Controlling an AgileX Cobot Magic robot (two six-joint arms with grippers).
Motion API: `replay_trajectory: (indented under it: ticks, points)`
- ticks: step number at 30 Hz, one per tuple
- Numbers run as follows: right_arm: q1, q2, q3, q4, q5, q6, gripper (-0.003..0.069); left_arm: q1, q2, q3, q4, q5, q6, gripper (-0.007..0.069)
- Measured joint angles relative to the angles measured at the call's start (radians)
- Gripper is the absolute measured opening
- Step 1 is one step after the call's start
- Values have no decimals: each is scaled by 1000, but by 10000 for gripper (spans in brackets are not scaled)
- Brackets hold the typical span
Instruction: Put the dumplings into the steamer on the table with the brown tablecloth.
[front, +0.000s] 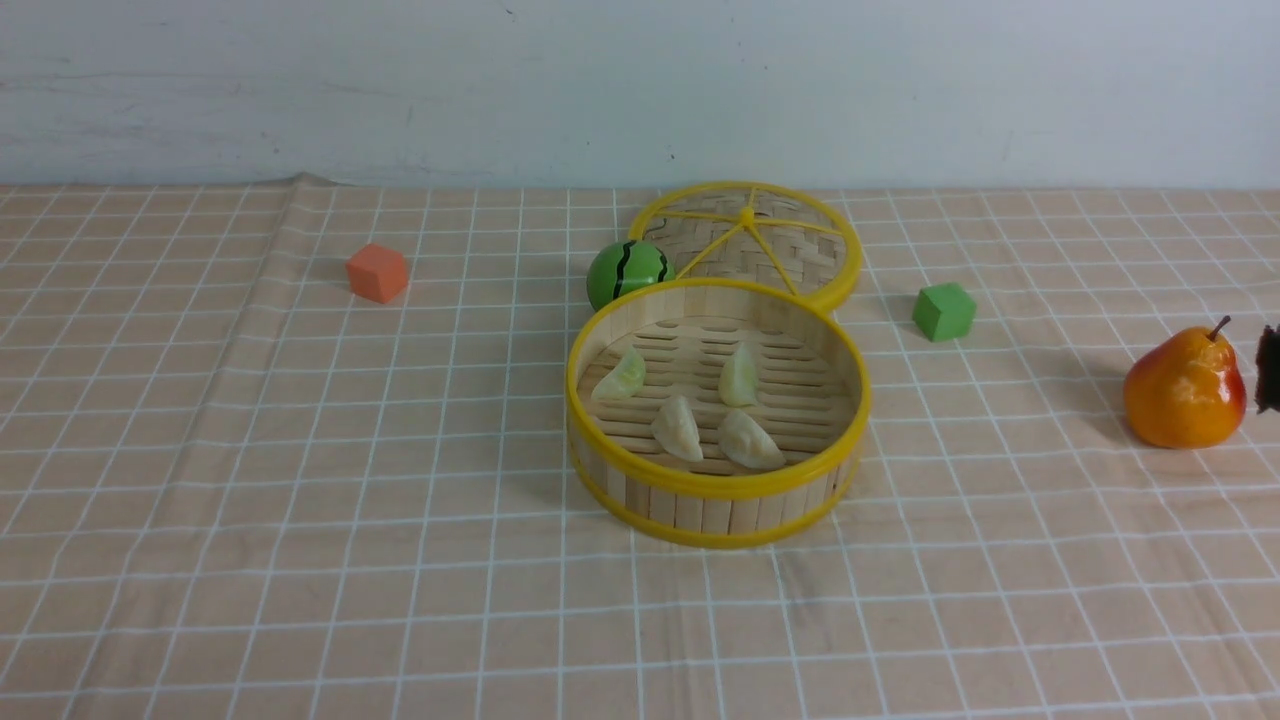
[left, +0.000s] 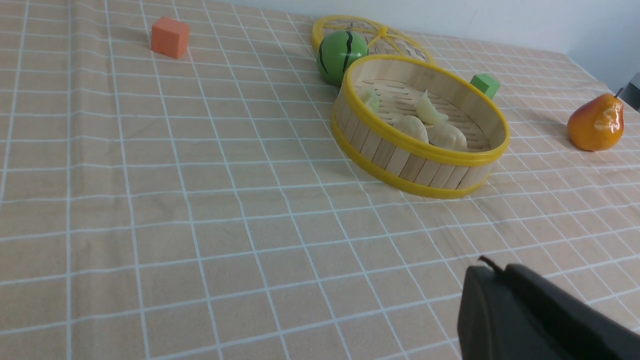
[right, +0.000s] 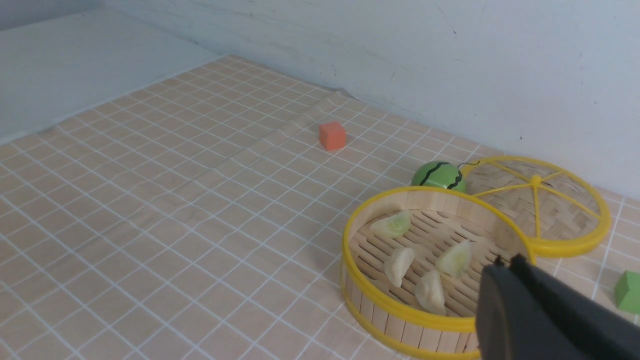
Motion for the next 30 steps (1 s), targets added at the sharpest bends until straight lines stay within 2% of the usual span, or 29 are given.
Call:
replay_trajectory:
  ticks: [5, 9, 14, 19, 21, 30]
  points:
    - [0, -25, 60, -9, -45, 12, -10, 0, 0, 0, 0, 0, 0, 24]
    - [-56, -148, 269, -75, -193, 66, -10, 0, 0, 0, 0, 0, 0, 31]
    - [-255, -343, 517, -186, -229, 222, -10, 0, 0, 0, 0, 0, 0, 33]
    - [-425, -509, 671, -290, -143, 382, -10, 0, 0, 0, 0, 0, 0, 36]
    - [-462, -554, 713, -300, -110, 410, -10, 0, 0, 0, 0, 0, 0, 38]
    - [-483, -602, 814, -316, -103, 435, -10, 0, 0, 0, 0, 0, 0, 38]
